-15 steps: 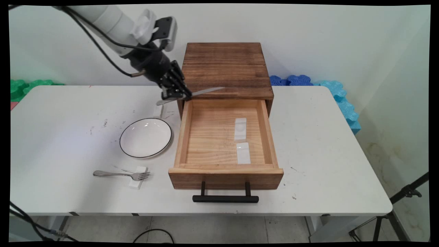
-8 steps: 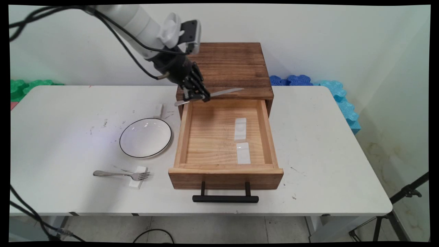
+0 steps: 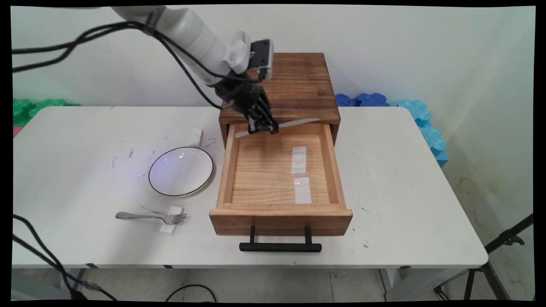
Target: Place the picked object into the drawer
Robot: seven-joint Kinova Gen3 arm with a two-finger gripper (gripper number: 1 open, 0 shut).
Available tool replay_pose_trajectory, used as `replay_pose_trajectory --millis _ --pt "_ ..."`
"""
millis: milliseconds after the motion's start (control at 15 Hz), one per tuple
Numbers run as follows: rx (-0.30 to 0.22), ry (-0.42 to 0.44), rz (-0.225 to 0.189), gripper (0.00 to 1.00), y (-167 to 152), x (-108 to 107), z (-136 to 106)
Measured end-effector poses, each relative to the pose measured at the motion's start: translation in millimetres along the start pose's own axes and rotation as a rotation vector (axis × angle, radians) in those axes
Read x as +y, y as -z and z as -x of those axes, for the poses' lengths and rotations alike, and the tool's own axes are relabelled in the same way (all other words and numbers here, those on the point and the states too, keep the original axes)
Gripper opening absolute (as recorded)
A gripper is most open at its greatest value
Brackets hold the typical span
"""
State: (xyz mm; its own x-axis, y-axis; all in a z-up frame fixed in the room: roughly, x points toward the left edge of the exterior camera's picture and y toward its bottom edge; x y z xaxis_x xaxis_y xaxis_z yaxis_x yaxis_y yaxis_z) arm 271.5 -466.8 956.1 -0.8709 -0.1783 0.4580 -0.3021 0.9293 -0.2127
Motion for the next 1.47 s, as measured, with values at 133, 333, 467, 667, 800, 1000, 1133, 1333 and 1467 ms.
replay_pose_trajectory --millis 133,333,467,667,800,1000,1133,1333,1467 --pt "-0.002 -0.001 0.004 0.00 -10 0 -2" --pt "-0.007 -0.001 0.011 0.00 -26 2 -3" --pt "-0.010 -0.001 0.016 0.00 -35 2 -3" --pt "-0.016 -0.001 0.022 0.00 -52 2 -1" --pt "-0.021 -0.001 0.024 0.00 -61 2 1" --pt "-0.027 0.001 0.029 0.00 -74 2 3" --pt "-0.030 0.001 0.032 0.00 -80 2 5" --pt "-0.034 0.002 0.035 0.00 -87 1 8" --pt "-0.036 0.003 0.037 0.00 -92 1 9"
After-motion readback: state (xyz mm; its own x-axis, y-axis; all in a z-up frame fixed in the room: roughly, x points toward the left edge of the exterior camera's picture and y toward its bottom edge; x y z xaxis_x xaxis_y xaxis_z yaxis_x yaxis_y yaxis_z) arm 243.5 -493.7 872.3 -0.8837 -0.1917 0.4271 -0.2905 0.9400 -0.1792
